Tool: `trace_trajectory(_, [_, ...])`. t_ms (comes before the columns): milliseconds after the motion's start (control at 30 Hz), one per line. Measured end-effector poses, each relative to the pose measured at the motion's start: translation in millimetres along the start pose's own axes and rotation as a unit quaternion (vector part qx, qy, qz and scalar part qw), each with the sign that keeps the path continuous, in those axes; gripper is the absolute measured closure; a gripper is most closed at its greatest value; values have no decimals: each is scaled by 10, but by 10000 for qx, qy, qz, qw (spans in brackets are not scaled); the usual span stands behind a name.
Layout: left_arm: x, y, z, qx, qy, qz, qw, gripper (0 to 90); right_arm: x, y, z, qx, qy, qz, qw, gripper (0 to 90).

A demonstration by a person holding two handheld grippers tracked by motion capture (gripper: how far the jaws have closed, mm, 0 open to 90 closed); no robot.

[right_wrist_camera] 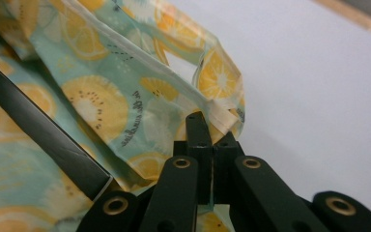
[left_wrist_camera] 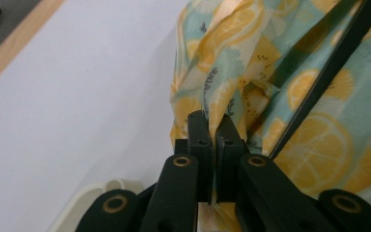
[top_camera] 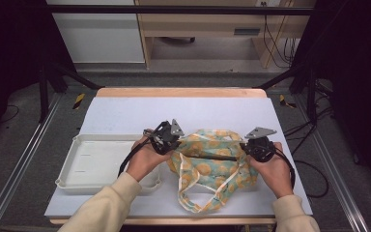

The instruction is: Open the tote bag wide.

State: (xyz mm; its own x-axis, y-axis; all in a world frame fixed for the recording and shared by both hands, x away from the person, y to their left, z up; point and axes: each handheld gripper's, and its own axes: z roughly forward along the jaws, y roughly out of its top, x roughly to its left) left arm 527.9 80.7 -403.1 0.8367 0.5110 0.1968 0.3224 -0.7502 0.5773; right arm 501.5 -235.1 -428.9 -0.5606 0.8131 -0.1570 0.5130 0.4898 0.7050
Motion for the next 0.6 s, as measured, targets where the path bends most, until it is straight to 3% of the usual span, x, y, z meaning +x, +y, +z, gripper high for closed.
trace_trajectory(33, [-11,-6,32,65,-3,32,10000,891,-13,-68,84,148,77,62,9998,900])
trace_trajectory(300, [-18,-61,241,495,-161,83,9986,896,-26,-198,233,264,245,313,9989,865])
trace_trajectory(333, [-18,-70,244,462,-169,43,9988,896,-30,-194,209,244,220,264,9991,830])
trace_trajectory(367, [-11,-76,228,433,-202,17,9989,898,-33,-178,128,144,146,375,9991,707])
trace_trajectory(400, [-11,-76,228,433,-202,17,9989,898,-33,-178,128,144,146,375,9991,707])
trace_trajectory(600, [17,-85,212,401,-233,-40,9989,900,12,-144,-174,-230,9,539,9983,415])
